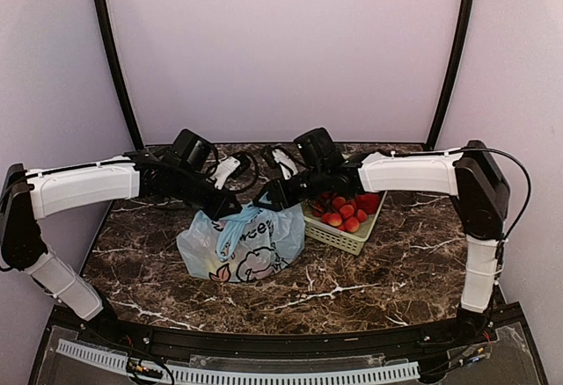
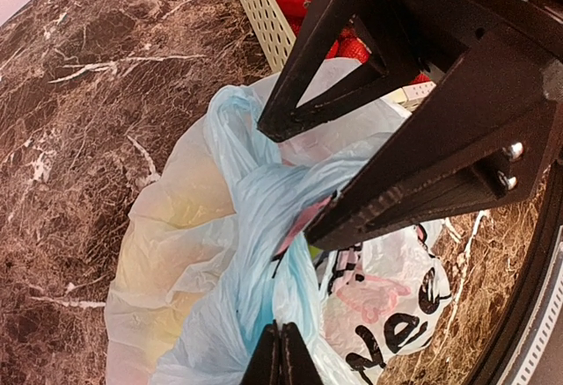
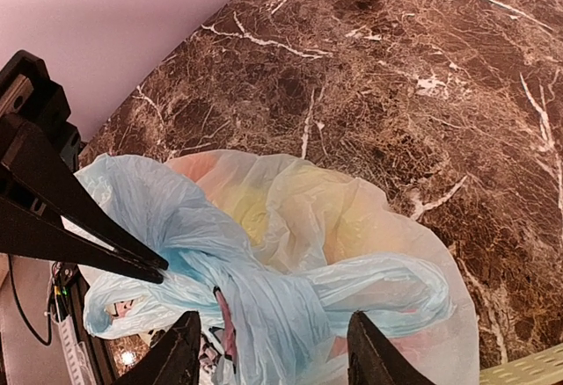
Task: Untie the knot of the plastic bag and take out the fruit
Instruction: Untie the bag handles from the takeout bag, then adjust the bag handles for the takeout bag.
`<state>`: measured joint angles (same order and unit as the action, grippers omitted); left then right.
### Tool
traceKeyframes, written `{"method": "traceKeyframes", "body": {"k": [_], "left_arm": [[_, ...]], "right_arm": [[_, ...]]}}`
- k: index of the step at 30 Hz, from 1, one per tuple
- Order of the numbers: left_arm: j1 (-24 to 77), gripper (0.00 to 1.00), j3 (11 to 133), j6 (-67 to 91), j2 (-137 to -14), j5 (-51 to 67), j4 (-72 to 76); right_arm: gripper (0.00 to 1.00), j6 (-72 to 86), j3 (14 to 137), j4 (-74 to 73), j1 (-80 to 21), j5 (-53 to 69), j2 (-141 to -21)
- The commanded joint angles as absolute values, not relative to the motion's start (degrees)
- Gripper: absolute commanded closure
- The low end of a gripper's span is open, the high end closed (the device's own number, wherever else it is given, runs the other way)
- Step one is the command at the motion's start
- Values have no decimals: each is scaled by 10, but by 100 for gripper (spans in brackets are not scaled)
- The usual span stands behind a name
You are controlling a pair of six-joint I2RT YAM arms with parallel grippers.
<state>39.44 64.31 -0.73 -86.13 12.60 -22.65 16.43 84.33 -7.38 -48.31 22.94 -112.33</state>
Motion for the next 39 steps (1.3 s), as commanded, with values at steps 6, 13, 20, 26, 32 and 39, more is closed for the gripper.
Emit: {"method": "traceKeyframes", "body": {"k": [6,13,20,26,32,39], "left_arm": [[396,99,630,14,-834,112,-220],[390,99,622,29,-814,44,-210],[353,99,617,46,-782,35,-206],[300,99,587,72,-738,44,-199],[277,99,541,94,-701,57,-188],[273,99,535,108,-680,81,-191]], "right_arm": [[77,174,862,-79,-481,254,-1137],[100,196,822,-63,-481,164,-1100],[100,229,758,-25,-481,115,-1046],[100,262,698,-4,-480,70,-1007],[100,282,662,-3,-480,76,-1000],[92,272,644,32,-480,86,-974]]}}
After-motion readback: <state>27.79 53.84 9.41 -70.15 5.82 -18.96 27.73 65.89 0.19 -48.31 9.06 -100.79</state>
